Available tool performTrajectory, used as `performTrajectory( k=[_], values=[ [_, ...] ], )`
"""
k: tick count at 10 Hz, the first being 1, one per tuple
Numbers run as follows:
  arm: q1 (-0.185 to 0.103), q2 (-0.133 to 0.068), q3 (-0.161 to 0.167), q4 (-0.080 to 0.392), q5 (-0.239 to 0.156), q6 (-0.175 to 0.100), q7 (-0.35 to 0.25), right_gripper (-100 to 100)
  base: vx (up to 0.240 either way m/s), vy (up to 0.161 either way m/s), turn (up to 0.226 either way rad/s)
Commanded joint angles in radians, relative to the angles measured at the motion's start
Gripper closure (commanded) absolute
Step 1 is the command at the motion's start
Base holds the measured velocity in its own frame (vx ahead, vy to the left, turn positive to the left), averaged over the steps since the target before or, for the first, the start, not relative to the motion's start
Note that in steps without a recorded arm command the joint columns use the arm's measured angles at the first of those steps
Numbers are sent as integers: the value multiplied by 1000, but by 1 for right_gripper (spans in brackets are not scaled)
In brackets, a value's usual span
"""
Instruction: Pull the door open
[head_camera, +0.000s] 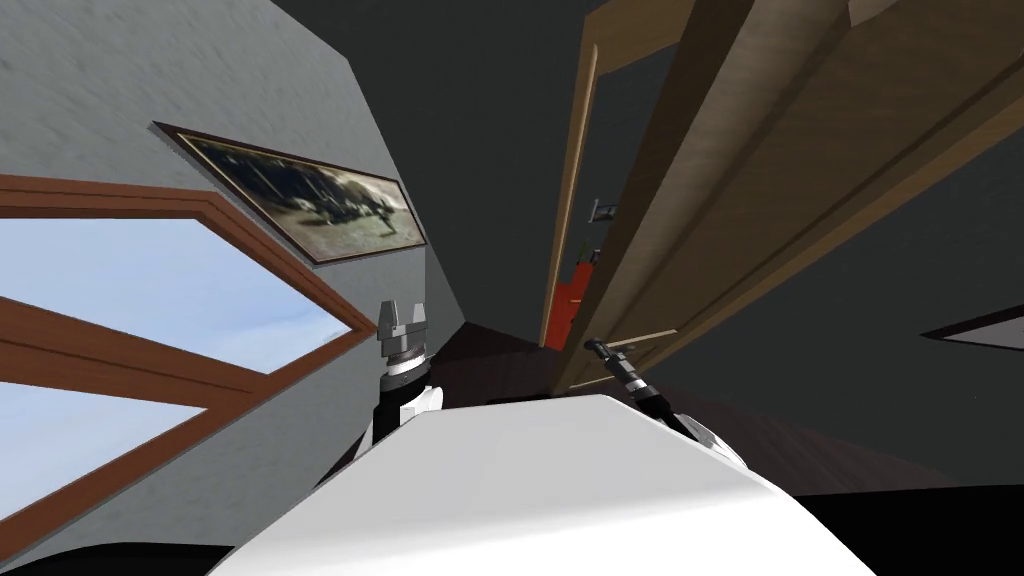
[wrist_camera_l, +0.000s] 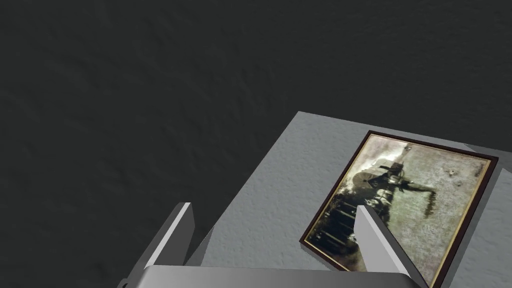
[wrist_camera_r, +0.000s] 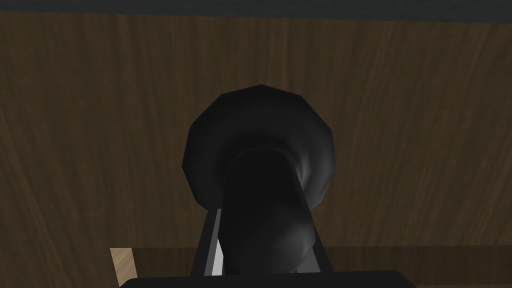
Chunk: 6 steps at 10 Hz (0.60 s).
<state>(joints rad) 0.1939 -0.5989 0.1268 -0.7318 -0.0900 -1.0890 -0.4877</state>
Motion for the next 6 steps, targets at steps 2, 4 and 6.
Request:
performTrajectory(
  k=[2,4,6],
  values=[
    [-4,-5,4,14,2,-14,-5,100,-197,-81,183],
    [-8,-10,8,29,4,-29,-9,100,-263,-112,216],
    [-12,-15,12,45,6,-46,-15,100,-227,-95,191]
  ],
)
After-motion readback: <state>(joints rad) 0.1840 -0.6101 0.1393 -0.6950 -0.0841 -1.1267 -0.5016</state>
